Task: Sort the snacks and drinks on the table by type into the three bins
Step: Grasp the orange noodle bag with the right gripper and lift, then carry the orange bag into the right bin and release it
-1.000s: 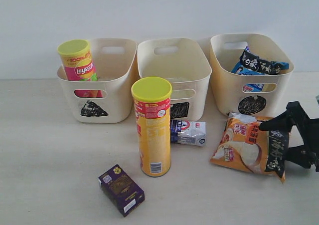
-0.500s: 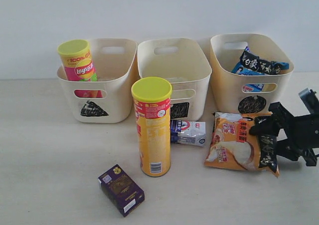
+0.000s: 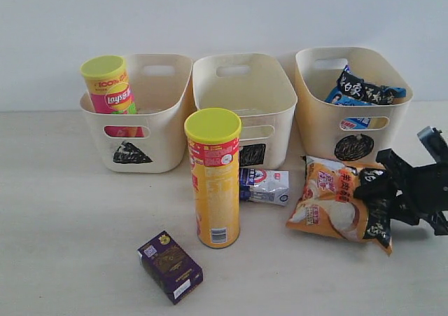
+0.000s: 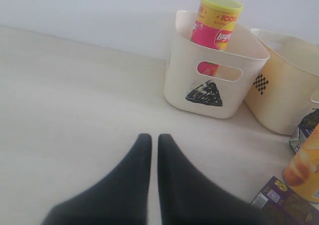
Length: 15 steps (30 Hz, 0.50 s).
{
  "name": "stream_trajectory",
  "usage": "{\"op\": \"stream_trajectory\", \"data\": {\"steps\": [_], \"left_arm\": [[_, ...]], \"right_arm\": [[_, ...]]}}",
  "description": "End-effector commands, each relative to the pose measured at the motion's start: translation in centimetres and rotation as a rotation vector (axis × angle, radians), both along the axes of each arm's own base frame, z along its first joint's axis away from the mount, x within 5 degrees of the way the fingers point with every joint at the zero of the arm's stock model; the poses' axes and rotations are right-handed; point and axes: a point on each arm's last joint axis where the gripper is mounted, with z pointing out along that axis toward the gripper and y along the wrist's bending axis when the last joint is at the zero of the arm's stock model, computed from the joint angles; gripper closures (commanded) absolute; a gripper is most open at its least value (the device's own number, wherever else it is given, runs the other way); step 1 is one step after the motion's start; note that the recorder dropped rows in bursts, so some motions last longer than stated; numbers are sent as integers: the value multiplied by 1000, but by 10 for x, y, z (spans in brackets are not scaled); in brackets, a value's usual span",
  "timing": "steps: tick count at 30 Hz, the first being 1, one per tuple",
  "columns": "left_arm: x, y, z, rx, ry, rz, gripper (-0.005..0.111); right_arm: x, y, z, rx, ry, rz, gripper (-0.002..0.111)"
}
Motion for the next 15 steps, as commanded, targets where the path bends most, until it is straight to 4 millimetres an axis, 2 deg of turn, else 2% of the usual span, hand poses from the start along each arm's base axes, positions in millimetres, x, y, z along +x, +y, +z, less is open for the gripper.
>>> {"op": "stream_trajectory", "data": {"steps": [1,9,15], "left_arm": [[0,0,-1,-1,1,1,102],[0,0,-1,-1,1,1,102],[0,0,-1,-1,1,1,102]], "right_arm": [[-10,-5,11,-191,-43,112,108],[-14,-2,71,-189,-187,112,108],[-24,2,107,-211,-263,152,108]]}}
